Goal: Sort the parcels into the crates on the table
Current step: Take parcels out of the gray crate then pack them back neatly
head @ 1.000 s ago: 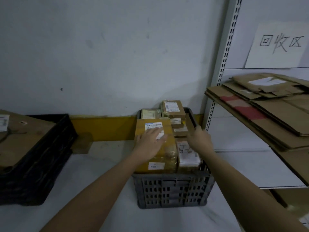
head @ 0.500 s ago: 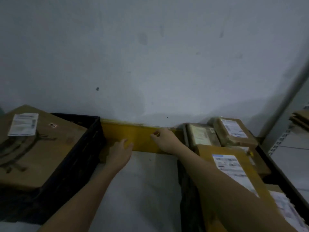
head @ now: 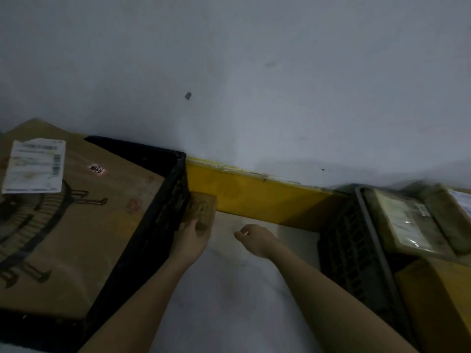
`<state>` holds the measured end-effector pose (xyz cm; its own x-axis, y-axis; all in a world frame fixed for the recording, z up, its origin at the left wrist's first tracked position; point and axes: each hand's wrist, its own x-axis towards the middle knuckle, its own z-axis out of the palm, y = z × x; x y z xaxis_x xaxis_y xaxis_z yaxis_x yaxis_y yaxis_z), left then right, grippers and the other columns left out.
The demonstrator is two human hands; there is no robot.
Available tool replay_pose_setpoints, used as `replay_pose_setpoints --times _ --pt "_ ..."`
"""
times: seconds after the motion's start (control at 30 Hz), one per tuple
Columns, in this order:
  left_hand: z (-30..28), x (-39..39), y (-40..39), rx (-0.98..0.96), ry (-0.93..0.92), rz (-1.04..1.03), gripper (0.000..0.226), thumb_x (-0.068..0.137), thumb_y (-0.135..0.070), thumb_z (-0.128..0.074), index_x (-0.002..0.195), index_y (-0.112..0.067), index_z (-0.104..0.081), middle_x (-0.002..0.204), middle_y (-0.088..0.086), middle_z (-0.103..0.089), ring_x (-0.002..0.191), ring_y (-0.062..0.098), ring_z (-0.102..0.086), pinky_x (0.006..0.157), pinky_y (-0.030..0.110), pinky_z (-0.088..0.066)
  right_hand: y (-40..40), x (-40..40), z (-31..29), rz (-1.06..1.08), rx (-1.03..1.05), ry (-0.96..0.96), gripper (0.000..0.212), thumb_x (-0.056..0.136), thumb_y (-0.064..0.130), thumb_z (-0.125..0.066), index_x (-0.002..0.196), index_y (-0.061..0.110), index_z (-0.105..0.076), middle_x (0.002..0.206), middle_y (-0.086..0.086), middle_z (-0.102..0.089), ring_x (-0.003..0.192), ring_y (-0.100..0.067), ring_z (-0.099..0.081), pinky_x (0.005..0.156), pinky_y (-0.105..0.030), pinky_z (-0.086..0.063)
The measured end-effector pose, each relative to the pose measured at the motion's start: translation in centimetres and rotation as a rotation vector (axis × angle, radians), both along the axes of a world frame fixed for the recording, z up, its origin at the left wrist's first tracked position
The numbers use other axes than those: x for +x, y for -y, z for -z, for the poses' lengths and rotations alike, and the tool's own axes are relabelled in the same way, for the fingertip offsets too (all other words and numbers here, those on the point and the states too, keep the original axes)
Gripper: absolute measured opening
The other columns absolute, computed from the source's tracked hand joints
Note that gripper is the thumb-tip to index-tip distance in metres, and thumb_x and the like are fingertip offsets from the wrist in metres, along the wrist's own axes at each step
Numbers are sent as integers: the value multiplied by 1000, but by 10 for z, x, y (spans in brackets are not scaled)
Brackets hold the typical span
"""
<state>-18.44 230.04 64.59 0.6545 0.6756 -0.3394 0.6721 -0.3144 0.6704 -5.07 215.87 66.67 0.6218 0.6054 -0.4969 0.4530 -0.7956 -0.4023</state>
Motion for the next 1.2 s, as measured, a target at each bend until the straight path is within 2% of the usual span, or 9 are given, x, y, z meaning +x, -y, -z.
replay_pose_setpoints --times 0.13,0.27,0.37,0.5,0.63,0.77,0.9,0.97,1.2 --pt "20 12 -4 42 -64 15 70 98 -41 -53 156 -19 -22 157 16 -17 141 39 -23 110 45 -33 -1 1 23 5 -48 -6 59 101 53 -39 144 13 -49 145 -10 -52 127 -29 -52 104 -41 -43" --pt "42 23 -9 44 -100 -37 77 94 -37 -60 155 -18 -18 159 15 -8 143 39 -18 112 47 -30 1 9 36 24 -44 -5 59 100 56 -41 141 16 -51 143 -9 -54 125 -27 -54 101 -40 -45" --pt "55 33 -13 73 -145 -24 79 93 -44 -58 155 -24 -12 156 9 -4 139 40 -18 108 49 -33 0 14 41 28 -36 5 58 99 56 -41 140 17 -53 140 -8 -56 121 -26 -56 100 -40 -47" --pt "62 43 -20 161 -183 -13 80 89 -49 -61 152 -25 -18 151 7 -7 132 38 -21 105 50 -35 -2 15 50 40 -18 34 57 99 55 -42 141 18 -50 142 -8 -55 122 -26 -55 99 -40 -46" --pt "68 45 -21 276 -186 -35 76 84 -50 -67 144 -20 -31 150 12 -12 131 35 -19 104 49 -33 -5 8 60 59 25 92 63 97 59 -40 148 22 -40 149 -9 -46 132 -31 -45 104 -46 -41" --pt "71 41 -18 213 -176 -37 91 83 -51 -70 151 -21 -18 156 25 -11 138 43 -22 106 51 -34 -7 -7 70 61 29 83 65 97 61 -39 150 25 -37 152 -8 -42 135 -31 -41 105 -46 -40" --pt "69 39 -13 297 -173 -55 82 85 -47 -68 147 -15 -25 146 28 -26 125 44 -37 93 47 -43 -2 -22 80 32 -6 72 63 98 59 -40 149 23 -38 151 -8 -42 134 -32 -41 106 -47 -40" --pt "67 38 -10 291 -189 -47 81 85 -44 -68 146 -14 -25 142 28 -27 122 44 -38 90 46 -44 3 -27 83 36 -8 59 62 99 57 -40 149 22 -39 151 -8 -42 134 -31 -41 106 -46 -40" --pt "77 8 21 292 -228 91 90 74 -54 -71 147 -32 -25 140 23 -24 123 46 -32 95 47 -41 40 -61 93 112 44 -41 60 101 48 -42 153 19 -33 152 -9 -40 135 -31 -40 107 -41 -38"
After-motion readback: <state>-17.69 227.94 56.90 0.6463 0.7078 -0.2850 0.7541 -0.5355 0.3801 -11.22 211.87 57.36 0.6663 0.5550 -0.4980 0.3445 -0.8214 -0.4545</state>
